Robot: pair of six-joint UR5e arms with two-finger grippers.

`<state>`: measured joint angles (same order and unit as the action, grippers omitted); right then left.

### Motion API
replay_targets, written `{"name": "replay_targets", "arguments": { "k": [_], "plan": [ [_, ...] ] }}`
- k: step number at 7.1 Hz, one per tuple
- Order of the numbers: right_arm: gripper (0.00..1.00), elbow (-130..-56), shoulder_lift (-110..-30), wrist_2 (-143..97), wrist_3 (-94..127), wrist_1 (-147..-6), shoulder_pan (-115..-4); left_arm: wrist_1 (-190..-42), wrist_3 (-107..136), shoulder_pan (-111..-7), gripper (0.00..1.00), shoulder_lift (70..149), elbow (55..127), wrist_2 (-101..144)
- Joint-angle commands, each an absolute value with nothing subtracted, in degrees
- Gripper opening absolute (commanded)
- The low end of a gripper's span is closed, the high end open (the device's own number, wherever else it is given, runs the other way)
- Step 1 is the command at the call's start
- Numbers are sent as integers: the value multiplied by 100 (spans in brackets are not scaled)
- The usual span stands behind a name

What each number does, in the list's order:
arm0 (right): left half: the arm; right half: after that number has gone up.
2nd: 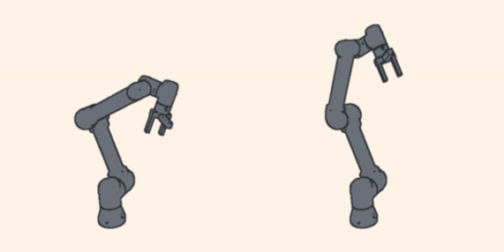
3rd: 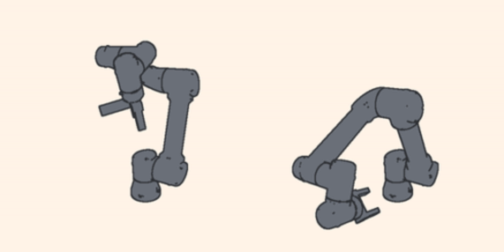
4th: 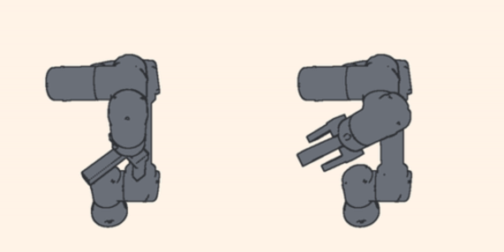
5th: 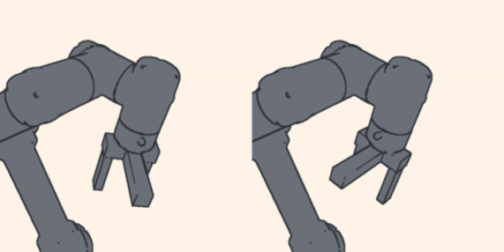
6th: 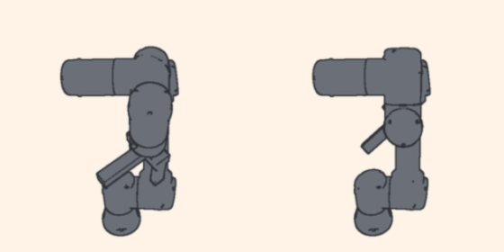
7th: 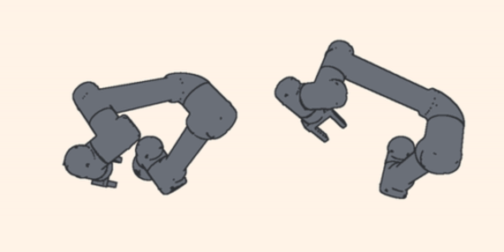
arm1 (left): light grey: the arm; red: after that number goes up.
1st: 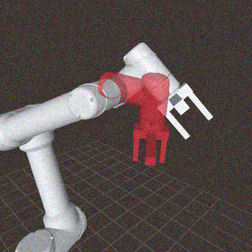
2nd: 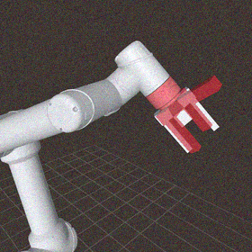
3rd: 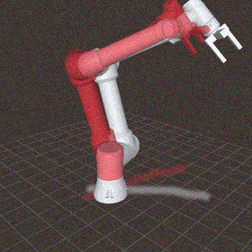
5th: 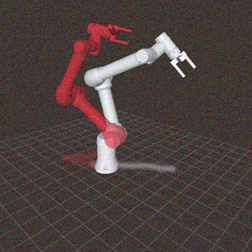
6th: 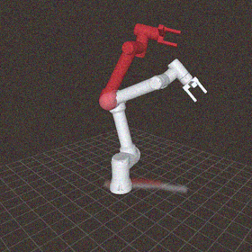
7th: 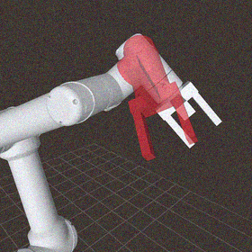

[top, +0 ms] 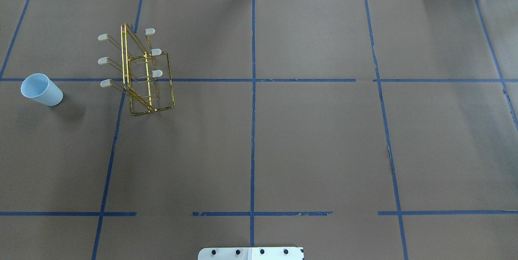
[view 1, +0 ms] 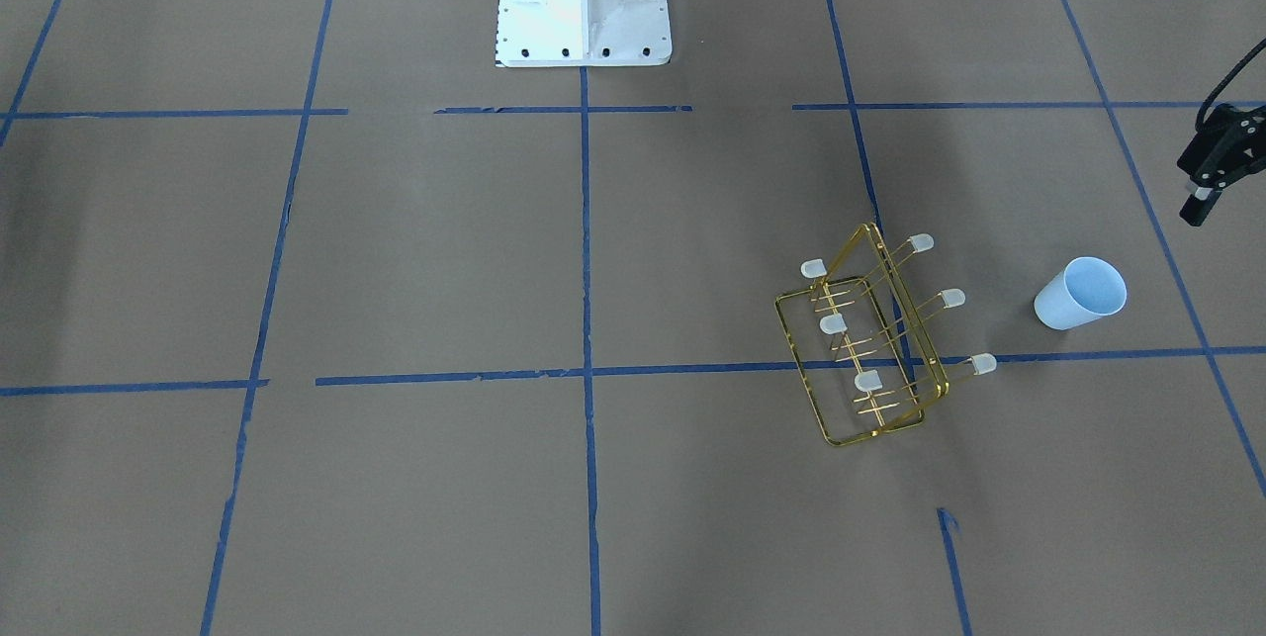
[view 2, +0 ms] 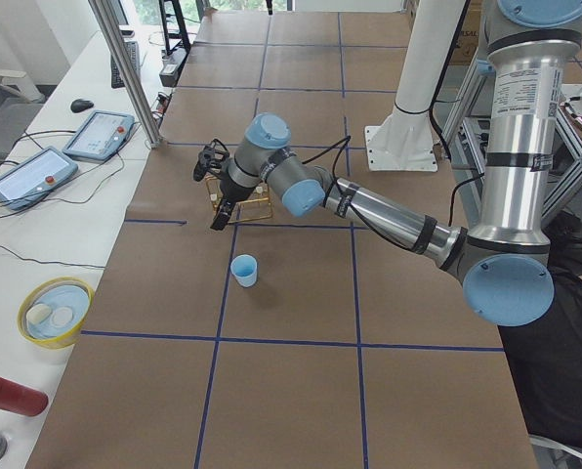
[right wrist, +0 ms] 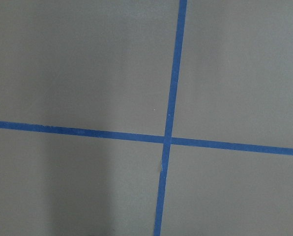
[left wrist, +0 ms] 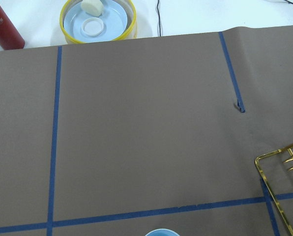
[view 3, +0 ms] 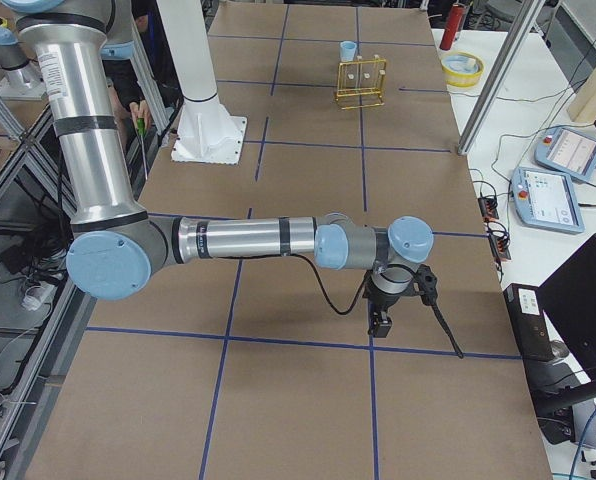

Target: Hang cup on cup holder

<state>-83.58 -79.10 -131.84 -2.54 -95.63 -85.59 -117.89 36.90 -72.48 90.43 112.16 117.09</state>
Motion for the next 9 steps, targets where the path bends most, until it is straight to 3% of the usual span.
{"name": "replay_targets", "arguments": {
  "k": [1,4,9],
  "plan": [
    [100,-8358,-7910,-13184,-255,-9562,-8560,-12442,4156,-6988,100,8773,11373,11338],
    [100,-8358,-7910,-13184,-255,-9562,-8561,-14232,5243,-6269,100,8089,11338,10312],
    [100,-8358,-7910,-13184,-255,-9562,-8561,-15125,6220,-4995,100,7340,11312,8327]
  ]
}}
